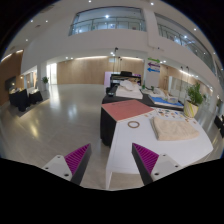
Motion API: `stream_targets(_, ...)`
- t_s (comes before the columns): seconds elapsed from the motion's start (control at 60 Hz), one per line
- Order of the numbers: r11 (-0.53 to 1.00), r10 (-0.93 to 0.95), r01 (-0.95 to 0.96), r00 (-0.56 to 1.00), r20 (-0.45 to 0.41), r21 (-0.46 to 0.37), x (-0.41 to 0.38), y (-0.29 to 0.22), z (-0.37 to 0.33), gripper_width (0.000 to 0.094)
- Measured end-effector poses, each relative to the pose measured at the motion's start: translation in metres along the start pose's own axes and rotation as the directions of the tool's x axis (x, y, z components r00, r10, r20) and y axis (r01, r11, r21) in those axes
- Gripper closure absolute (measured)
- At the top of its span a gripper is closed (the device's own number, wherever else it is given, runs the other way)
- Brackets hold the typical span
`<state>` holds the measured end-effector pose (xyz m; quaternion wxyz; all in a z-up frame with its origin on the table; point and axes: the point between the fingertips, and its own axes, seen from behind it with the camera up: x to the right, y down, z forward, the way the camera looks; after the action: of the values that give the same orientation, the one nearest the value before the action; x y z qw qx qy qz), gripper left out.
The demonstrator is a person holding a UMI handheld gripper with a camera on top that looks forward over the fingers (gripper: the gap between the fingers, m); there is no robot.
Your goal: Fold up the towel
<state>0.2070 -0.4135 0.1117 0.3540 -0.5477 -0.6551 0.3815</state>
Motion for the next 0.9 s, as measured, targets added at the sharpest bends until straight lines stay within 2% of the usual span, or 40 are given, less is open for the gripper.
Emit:
stream_targets(0.15, 1.0, -0.025, 0.025, 0.997, -0.072, 0.006, 0.039, -0.01, 0.007, 0.0085)
stream_targets(0.183, 1.0, -0.027, 0.028, 0.996, -0.086, 0.007, 0.071, -0.018, 0.031, 0.0084)
stream_targets(0.317, 1.0, -0.02, 0.022, 0.985, -0.171, 0.014, 0.125, -0.026, 0.044, 0.0086)
stream_targets(0.5, 0.999, 0.001, 0.007, 0.974, -0.226, 0.032, 0.193, -0.039, 0.066, 0.0083)
stream_targets(0.717, 1.0, -0.016, 0.02, 0.975, -0.223, 0.017, 0.247, -0.042, 0.13, 0.0087)
stream_targets(0.9, 0.998, -0.01, 0.0, 0.983, -0.182, -0.059, 0.264, -0.02, 0.206, 0.0085)
